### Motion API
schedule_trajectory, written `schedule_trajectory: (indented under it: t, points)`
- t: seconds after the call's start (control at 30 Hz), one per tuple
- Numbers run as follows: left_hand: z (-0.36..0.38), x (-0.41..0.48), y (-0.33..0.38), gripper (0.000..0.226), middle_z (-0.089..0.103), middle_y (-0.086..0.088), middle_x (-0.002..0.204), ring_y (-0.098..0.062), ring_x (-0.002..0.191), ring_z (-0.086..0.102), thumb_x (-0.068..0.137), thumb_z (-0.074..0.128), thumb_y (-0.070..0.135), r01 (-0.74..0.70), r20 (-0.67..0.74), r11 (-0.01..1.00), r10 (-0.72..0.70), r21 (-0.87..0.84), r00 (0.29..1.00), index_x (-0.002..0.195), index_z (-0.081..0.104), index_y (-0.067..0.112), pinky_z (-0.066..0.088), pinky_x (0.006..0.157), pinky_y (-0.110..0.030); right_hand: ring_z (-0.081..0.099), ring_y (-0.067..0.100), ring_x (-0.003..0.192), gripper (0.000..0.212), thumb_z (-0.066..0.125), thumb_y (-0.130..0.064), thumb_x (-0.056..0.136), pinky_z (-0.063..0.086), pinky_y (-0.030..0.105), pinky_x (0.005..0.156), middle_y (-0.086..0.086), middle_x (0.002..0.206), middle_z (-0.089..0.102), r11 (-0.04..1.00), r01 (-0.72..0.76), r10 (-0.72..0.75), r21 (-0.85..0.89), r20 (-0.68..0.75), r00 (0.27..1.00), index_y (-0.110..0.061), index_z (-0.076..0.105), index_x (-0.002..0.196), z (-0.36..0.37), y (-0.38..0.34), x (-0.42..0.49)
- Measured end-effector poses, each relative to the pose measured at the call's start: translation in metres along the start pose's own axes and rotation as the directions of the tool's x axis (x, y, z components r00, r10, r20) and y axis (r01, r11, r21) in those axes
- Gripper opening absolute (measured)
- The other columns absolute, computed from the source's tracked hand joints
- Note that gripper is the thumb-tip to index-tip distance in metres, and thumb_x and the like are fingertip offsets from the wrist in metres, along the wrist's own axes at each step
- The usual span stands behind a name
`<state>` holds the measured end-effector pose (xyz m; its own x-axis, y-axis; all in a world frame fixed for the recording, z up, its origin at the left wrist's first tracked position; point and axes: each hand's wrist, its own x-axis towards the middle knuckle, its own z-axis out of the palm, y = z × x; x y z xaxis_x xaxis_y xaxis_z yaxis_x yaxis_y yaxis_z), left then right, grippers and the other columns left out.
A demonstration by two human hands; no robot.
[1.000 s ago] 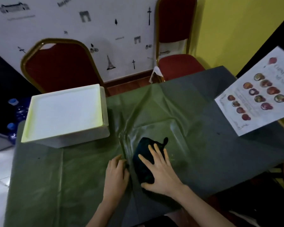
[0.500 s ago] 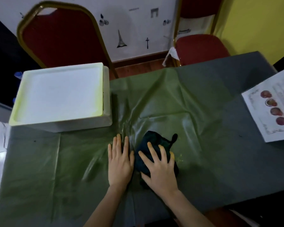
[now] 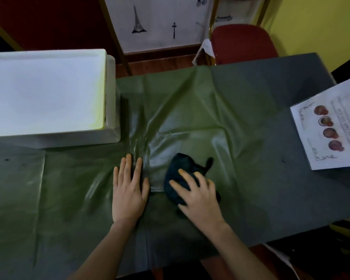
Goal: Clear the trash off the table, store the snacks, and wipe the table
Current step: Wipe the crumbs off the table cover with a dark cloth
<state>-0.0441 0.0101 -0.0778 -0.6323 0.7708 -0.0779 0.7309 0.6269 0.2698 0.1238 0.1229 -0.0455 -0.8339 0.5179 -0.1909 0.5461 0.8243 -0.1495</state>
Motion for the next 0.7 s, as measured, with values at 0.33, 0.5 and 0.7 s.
schedule_trajectory:
  t: [0.33,0.5,0.7]
  points:
    - [-0.001,0.002,0.000,0.056,0.025,-0.013,0.155,-0.026,0.145,0.017,0.091,0.035,0.035,0.012,0.000,0.999,-0.012,-0.049,1.000,0.144,0.036,0.015,0.015,0.118,-0.047,0.050,0.034,0.108,0.072,0.084,-0.027,0.060,0.050,0.049,0.076,0.008,0.131,0.054,0.963,-0.252,0.255,-0.097,0.017,0.967,-0.032,0.055,0.126,-0.023,0.064,-0.032]
    - [-0.001,0.001,-0.002,0.056,0.026,-0.014,0.155,-0.027,0.145,0.018,0.091,0.037,0.034,0.010,0.008,0.999,-0.010,-0.044,1.000,0.143,0.037,0.014,0.015,0.118,-0.047,0.055,0.032,0.110,0.076,0.084,-0.040,0.054,0.051,0.050,0.080,0.004,0.131,0.056,0.999,-0.008,0.007,-0.042,-0.014,1.000,-0.035,0.053,0.124,-0.017,-0.019,0.006]
    - [-0.002,0.002,-0.003,0.056,0.026,-0.014,0.155,-0.027,0.145,0.019,0.091,0.038,0.033,0.009,0.002,0.999,-0.009,-0.030,1.000,0.143,0.037,0.014,0.015,0.119,-0.046,0.051,0.030,0.112,0.079,0.084,-0.043,0.052,0.049,0.049,0.084,0.002,0.132,0.056,0.996,0.018,-0.019,-0.092,-0.015,1.000,-0.035,0.053,0.124,-0.009,0.009,0.003]
